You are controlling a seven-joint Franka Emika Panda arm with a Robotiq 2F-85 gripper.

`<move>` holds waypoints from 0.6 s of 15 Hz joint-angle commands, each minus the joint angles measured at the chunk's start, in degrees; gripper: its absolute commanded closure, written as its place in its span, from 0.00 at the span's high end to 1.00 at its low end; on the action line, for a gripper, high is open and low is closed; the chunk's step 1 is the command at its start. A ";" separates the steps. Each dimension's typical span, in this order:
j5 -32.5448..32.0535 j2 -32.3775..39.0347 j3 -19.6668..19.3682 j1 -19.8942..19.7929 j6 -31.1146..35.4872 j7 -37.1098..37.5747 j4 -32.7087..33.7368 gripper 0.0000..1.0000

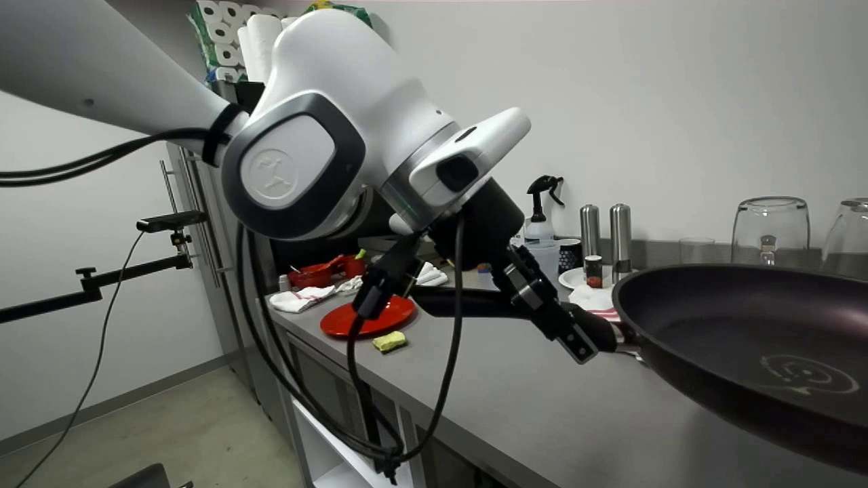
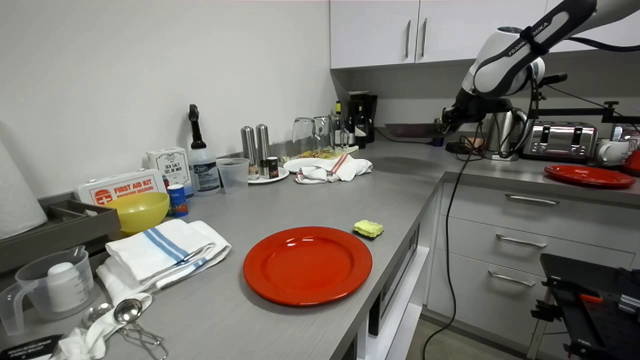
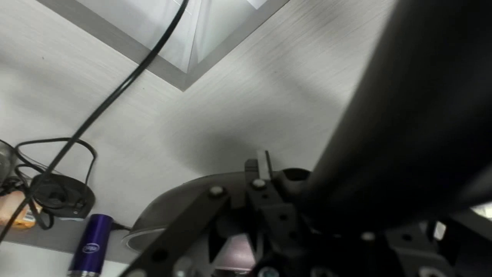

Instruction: Move the pan to the right and the left twice, then move it to the right on the counter

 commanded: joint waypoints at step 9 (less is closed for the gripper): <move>-16.65 2.10 -3.48 4.41 14.56 23.19 -5.26 0.16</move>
